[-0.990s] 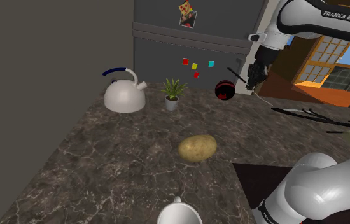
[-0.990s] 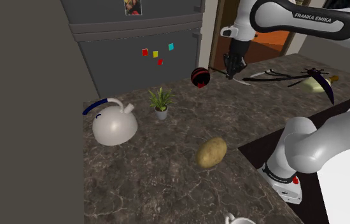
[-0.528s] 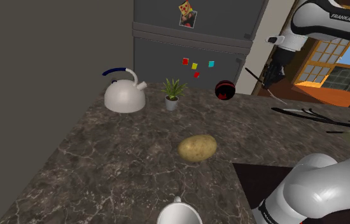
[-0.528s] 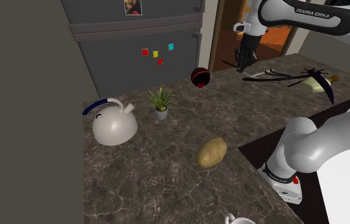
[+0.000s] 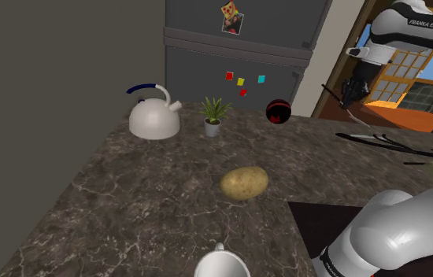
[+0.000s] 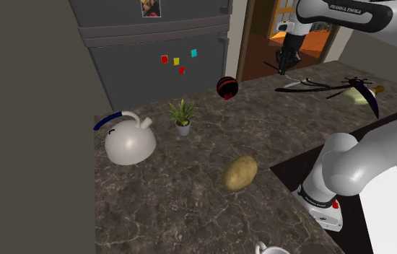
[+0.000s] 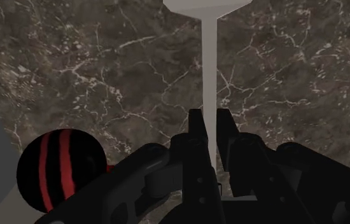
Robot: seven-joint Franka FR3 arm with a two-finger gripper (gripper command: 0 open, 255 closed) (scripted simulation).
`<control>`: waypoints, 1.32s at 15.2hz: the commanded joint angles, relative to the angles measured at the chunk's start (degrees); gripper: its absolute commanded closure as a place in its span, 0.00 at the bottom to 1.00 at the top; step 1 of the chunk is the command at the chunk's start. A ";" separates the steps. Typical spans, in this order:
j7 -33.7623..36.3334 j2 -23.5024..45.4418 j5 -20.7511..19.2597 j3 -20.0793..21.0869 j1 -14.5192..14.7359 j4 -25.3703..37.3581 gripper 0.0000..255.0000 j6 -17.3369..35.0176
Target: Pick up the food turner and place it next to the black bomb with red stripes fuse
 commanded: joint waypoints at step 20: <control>-5.24 1.62 -1.96 -7.07 -1.19 -10.82 1.00 13.22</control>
